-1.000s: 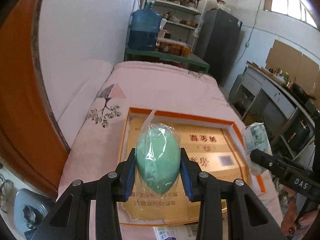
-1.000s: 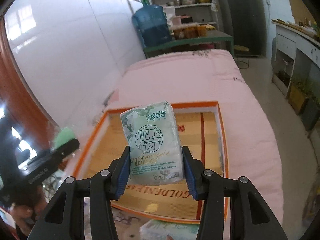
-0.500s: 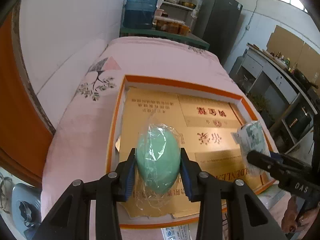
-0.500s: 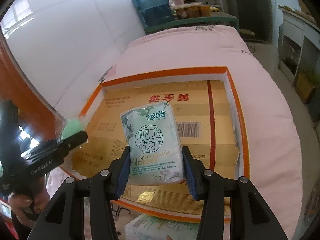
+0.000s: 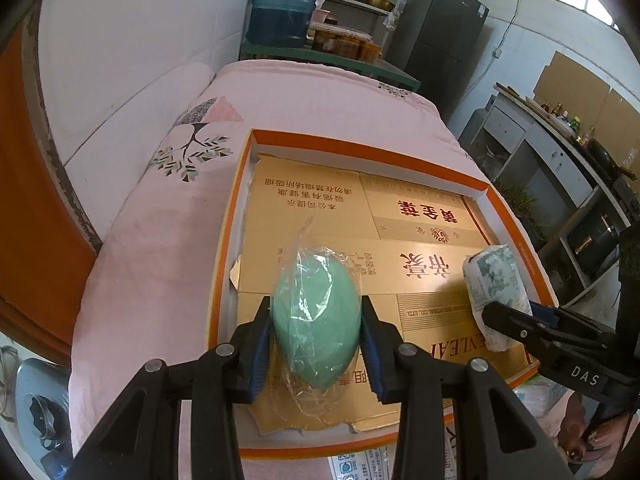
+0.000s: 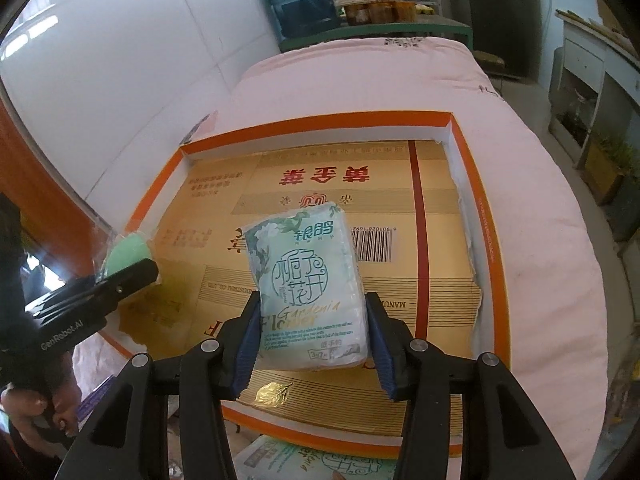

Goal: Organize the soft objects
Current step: 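Carry soap and tissue pack into the orange box and release both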

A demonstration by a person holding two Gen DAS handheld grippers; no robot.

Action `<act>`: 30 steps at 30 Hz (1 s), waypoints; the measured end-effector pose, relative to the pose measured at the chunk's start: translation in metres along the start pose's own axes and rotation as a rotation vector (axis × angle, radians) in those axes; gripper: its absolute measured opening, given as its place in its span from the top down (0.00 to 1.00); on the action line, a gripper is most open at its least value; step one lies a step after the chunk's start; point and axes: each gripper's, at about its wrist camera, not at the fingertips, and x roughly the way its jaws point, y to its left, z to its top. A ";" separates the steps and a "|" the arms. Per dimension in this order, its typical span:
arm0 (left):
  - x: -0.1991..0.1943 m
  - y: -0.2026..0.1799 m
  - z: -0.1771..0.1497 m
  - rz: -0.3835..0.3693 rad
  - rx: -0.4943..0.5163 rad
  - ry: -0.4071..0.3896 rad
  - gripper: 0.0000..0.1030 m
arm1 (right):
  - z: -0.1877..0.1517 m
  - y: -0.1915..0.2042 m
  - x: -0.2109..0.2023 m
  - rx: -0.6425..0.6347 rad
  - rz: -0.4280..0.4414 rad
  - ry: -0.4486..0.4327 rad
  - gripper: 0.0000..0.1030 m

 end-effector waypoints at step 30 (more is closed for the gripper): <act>-0.066 0.016 0.008 -0.185 -0.112 -0.258 0.30 | 0.004 -0.006 -0.040 0.050 -0.003 -0.178 0.36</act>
